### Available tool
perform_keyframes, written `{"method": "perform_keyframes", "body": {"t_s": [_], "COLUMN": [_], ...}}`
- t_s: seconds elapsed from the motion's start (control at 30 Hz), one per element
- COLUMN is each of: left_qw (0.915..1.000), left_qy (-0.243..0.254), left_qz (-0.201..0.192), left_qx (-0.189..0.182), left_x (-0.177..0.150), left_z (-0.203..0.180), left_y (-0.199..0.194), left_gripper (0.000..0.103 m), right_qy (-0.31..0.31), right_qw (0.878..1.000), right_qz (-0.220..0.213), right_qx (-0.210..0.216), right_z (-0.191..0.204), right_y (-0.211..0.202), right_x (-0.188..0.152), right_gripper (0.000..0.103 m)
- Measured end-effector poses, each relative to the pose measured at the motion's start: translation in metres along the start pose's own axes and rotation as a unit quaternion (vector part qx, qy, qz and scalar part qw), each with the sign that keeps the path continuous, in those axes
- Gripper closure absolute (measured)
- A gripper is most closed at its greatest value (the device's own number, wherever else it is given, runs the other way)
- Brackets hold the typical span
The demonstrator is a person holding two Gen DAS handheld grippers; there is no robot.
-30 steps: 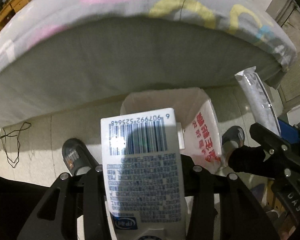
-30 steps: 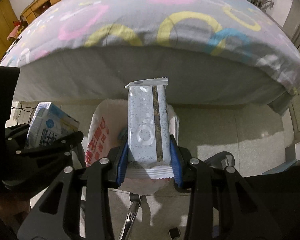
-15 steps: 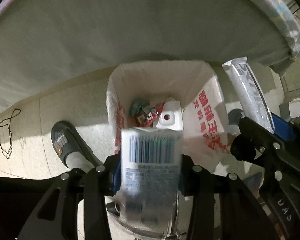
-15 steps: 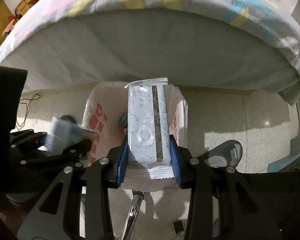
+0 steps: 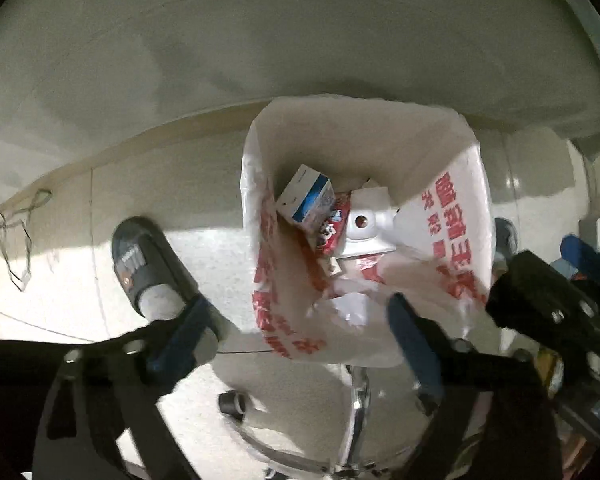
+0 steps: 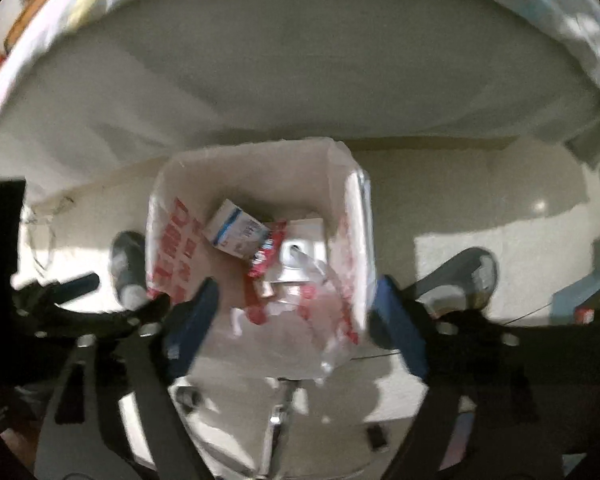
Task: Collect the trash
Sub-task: 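Open both tools to drop the carton and bar wrapper into the bag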
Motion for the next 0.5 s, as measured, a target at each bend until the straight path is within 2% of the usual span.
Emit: {"method": "perform_keyframes", "body": {"t_s": [0.03, 0.17, 0.27, 0.4, 0.5], "left_qw": [1.0000, 0.9999, 0.9998, 0.9994, 0.9984], "left_qy": [-0.006, 0.002, -0.002, -0.011, -0.013], "left_qz": [0.000, -0.015, -0.021, -0.029, -0.051], "left_qx": [-0.004, 0.003, 0.005, 0.015, 0.023], "left_x": [0.001, -0.001, -0.002, -0.001, 0.002], "left_z": [0.001, 0.003, 0.008, 0.018, 0.022], "left_y": [-0.002, -0.007, -0.009, -0.012, -0.026], "left_gripper": [0.008, 0.008, 0.008, 0.008, 0.008], "right_qy": [0.002, 0.003, 0.003, 0.002, -0.003], "right_qw": [1.000, 1.000, 1.000, 1.000, 0.999], "right_qz": [-0.003, -0.004, -0.006, -0.021, -0.038], "right_qx": [0.002, -0.001, 0.002, 0.018, 0.024], "right_z": [0.000, 0.001, 0.005, 0.009, 0.013], "right_y": [-0.002, -0.004, -0.006, -0.023, -0.043], "right_x": [0.000, -0.003, -0.002, -0.002, -0.002], "right_gripper": [0.020, 0.019, 0.015, 0.009, 0.007]}}
Point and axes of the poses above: each gripper's, at about its wrist camera, not at the fingertips, and y roughly the way its jaws point, z to its left, x to its top, the point moved 6 cm from there along y, roughly the way its jaws point, and after that the axes turned 9 degrees about -y, right-handed, at the moved point
